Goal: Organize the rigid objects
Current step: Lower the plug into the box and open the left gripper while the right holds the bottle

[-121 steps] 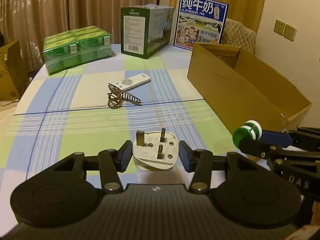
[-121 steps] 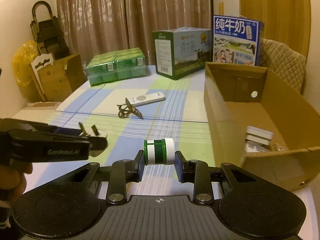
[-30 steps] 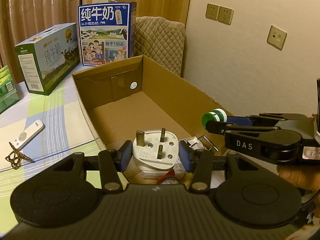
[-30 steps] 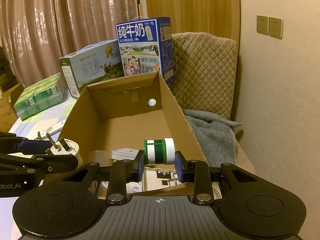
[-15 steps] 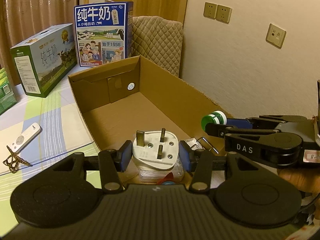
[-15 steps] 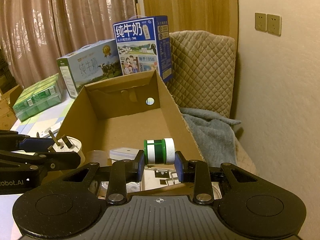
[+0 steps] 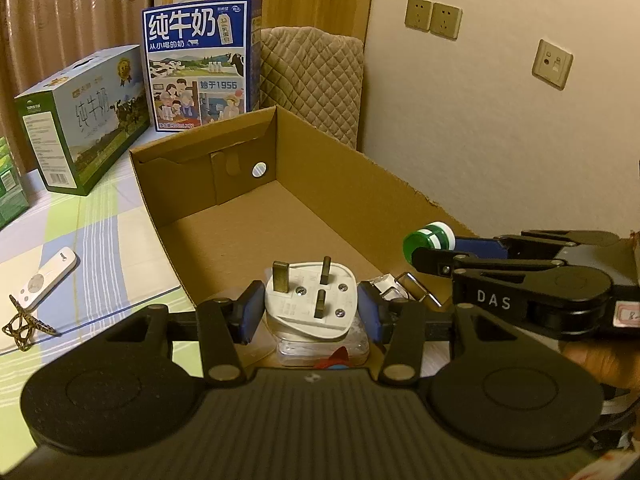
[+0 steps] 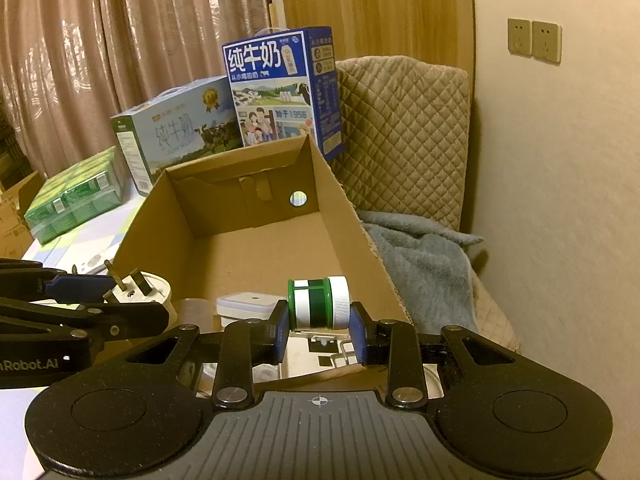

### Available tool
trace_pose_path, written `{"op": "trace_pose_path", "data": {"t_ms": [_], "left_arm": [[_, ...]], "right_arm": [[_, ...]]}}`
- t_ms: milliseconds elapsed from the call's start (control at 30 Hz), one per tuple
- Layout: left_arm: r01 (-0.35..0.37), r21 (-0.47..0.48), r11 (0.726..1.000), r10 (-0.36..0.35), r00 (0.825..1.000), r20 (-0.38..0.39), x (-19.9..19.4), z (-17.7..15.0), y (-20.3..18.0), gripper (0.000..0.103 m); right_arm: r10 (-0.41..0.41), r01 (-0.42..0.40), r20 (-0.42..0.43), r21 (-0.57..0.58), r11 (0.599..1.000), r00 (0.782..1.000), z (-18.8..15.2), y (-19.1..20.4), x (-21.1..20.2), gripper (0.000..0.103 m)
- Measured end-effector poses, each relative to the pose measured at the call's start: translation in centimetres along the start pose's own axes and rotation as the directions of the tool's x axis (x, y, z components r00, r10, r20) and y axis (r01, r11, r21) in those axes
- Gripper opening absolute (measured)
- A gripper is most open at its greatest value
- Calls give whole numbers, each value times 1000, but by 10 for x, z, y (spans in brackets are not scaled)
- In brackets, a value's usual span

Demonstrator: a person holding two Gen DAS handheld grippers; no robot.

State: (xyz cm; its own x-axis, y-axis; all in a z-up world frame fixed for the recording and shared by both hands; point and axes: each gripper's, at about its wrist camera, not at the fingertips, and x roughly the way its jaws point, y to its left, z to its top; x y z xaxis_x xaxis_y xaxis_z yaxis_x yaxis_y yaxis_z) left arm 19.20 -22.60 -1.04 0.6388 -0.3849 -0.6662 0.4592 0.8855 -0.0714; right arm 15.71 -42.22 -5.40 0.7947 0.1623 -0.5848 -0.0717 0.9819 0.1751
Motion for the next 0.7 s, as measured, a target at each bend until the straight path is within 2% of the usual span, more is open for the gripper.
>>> {"op": "trace_pose_path", "data": {"t_ms": [133,367,700], "left_arm": [[-12,11,1000,12,1000,10,-1,0,-1,52],[-52,-27,998,54,997,58,-19,3,14,52],[-80,-84,993,85,994,63,-35,-2,37,52]], "right_arm": [[0,0,-1,2,1000,1000,0,-1,-1,28],[2,-2,1,4,1000,1000,0,0,-2,28],[11,-11,-3,9,1000,1000,0,5,-4,28]]}}
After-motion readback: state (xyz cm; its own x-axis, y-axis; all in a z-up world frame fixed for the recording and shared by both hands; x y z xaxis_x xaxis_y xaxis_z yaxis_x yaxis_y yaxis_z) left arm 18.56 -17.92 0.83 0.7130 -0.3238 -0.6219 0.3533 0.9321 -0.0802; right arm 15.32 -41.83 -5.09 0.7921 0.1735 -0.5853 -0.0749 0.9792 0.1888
